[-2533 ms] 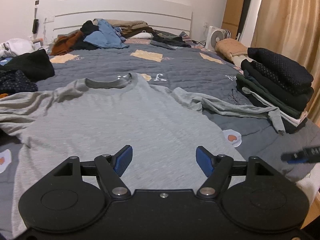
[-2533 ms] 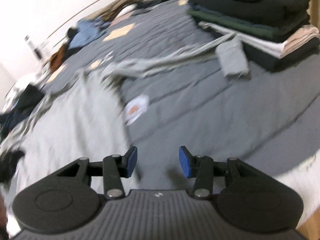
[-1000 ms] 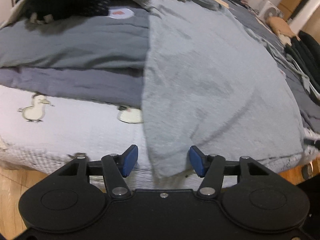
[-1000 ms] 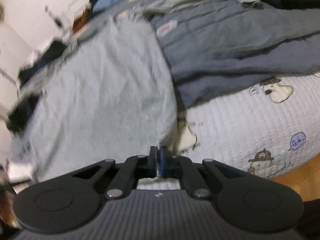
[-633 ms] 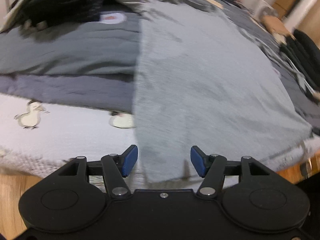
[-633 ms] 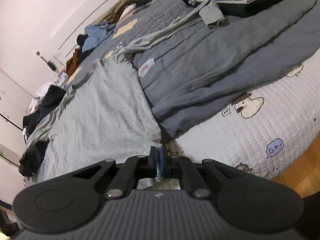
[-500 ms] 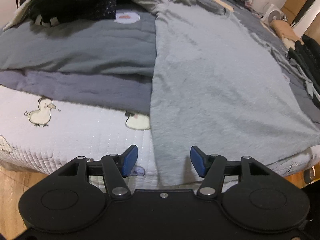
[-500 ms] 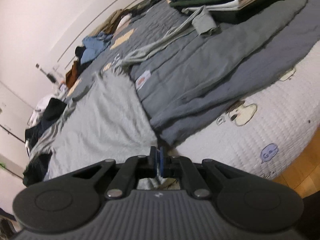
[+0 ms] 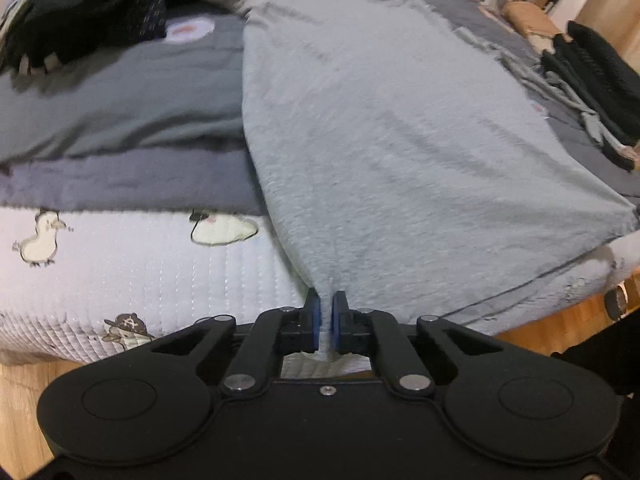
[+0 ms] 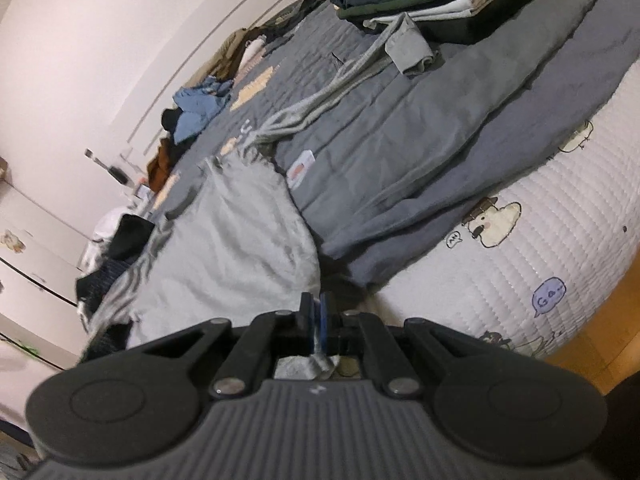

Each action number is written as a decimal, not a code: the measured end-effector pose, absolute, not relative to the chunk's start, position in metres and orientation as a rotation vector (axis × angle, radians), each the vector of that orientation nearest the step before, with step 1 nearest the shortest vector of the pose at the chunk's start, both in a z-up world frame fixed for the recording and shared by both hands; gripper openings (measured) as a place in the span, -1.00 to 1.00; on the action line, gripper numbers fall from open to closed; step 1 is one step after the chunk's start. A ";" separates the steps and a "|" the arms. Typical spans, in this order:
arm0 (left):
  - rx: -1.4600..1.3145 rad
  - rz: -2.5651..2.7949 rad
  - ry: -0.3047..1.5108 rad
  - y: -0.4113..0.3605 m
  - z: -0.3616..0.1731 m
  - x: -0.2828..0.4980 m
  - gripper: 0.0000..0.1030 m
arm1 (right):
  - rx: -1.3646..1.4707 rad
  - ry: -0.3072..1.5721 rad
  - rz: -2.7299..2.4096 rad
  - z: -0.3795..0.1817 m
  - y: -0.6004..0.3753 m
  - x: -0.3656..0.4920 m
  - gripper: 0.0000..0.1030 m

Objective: Fold clothes

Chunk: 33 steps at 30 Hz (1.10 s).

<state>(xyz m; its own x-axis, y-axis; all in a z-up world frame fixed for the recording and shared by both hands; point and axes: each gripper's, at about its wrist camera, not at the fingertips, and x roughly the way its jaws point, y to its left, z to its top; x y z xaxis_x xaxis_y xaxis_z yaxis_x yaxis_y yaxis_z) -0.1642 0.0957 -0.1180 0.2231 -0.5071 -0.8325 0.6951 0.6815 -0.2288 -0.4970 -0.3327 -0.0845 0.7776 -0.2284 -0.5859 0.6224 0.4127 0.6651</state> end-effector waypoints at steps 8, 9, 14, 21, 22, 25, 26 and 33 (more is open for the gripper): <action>0.197 -0.913 0.939 0.114 -0.054 -0.185 -0.90 | 1.040 0.366 -0.485 -0.054 -0.323 -0.510 -0.96; 0.203 -0.922 0.927 0.115 -0.048 -0.188 -0.90 | 1.039 0.358 -0.477 -0.050 -0.322 -0.511 -0.96; 0.220 -0.911 0.919 0.118 -0.043 -0.186 -0.91 | 1.039 0.333 -0.457 -0.038 -0.322 -0.513 -0.96; 0.130 -0.848 0.932 0.105 -0.052 -0.143 -0.91 | 1.061 0.341 -0.468 -0.050 -0.347 -0.484 -0.96; 0.126 -0.846 0.928 0.102 -0.052 -0.137 -0.91 | 1.067 0.344 -0.457 -0.051 -0.351 -0.476 -0.96; 0.132 -0.835 0.912 0.088 -0.049 -0.116 -0.91 | 1.062 0.356 -0.430 -0.048 -0.364 -0.445 -0.96; 0.135 -0.830 0.906 0.083 -0.048 -0.108 -0.91 | 1.050 0.359 -0.430 -0.046 -0.369 -0.436 -0.96; 0.167 -0.794 0.880 0.050 -0.043 -0.048 -0.91 | 1.003 0.376 -0.460 -0.041 -0.416 -0.368 -0.96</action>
